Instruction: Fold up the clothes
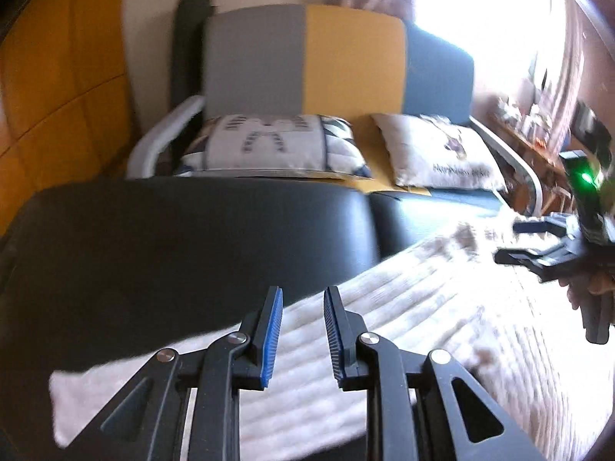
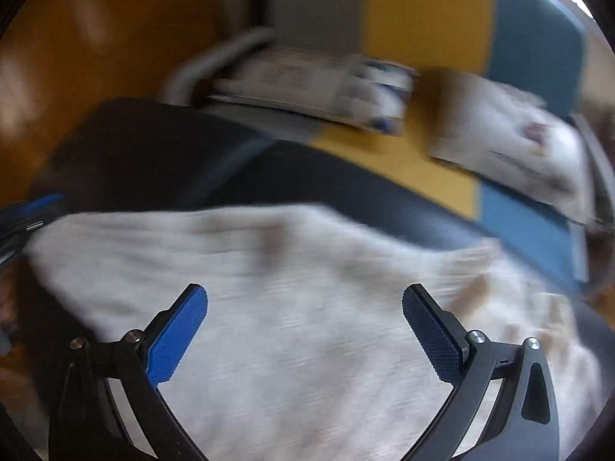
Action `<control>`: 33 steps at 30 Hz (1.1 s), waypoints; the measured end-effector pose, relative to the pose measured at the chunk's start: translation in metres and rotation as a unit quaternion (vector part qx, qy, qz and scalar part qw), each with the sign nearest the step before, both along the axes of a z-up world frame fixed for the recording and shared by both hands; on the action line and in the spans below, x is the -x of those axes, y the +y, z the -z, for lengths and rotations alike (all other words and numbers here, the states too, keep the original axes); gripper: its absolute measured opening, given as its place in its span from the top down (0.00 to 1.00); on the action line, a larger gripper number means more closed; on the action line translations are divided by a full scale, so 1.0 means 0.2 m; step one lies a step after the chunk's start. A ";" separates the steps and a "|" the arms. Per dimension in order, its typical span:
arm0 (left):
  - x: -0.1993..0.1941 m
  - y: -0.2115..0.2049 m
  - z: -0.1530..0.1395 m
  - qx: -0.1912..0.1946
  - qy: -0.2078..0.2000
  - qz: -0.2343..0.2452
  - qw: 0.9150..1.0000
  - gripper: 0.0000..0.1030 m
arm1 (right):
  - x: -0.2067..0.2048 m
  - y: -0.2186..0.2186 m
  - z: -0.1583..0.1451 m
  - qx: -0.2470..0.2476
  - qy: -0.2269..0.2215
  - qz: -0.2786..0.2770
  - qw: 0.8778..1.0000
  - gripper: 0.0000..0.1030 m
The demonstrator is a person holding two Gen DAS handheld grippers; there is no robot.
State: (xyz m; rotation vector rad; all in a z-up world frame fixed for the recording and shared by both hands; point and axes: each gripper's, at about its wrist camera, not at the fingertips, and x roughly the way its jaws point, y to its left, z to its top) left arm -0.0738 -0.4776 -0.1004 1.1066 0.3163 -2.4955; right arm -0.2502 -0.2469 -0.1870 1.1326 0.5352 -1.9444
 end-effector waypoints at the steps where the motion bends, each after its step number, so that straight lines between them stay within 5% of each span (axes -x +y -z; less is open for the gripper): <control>1: 0.05 0.02 0.02 -0.005 -0.002 0.002 1.000 0.79 | 0.05 -0.01 0.02 -0.015 0.008 0.031 0.999 0.00; 6: 0.14 0.10 0.19 -0.020 -0.046 -0.017 0.999 0.79 | 0.15 0.00 0.12 -0.043 0.023 0.101 0.994 0.00; 13: 0.00 0.04 0.19 -0.045 -0.011 -0.076 0.996 0.77 | 0.17 0.00 0.11 -0.018 0.019 0.113 0.993 0.00; 18: -0.14 -0.02 0.15 -0.034 0.000 -0.109 0.993 0.77 | 0.02 0.02 0.00 0.039 0.011 0.047 0.998 0.00; 24: -0.35 -0.13 0.17 -0.044 -0.006 -0.150 0.988 0.77 | 0.00 -0.16 0.15 -0.027 0.002 0.058 0.998 0.00; 27: -0.47 -0.19 0.17 -0.043 -0.008 -0.172 0.984 0.77 | -0.02 -0.14 0.10 -0.008 -0.003 0.065 0.998 0.00; 33: -0.83 -0.46 0.18 -0.009 -0.035 -0.252 0.967 0.77 | -0.26 -0.09 0.00 0.016 -0.003 0.002 1.000 0.00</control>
